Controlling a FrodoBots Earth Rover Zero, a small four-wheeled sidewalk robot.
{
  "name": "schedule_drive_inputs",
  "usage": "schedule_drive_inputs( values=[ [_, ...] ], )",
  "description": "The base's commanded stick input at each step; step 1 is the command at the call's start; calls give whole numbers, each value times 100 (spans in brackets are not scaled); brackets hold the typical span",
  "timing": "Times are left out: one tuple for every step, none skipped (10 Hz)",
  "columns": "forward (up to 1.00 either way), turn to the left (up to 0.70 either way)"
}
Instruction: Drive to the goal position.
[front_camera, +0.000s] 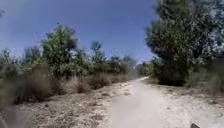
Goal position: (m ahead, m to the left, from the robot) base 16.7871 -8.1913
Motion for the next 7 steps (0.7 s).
schedule_drive_inputs(
  values=[
    [45, 2],
    [45, 2],
    [45, 2],
    [45, 2],
    [45, 2],
    [45, 2],
    [45, 2]
  ],
)
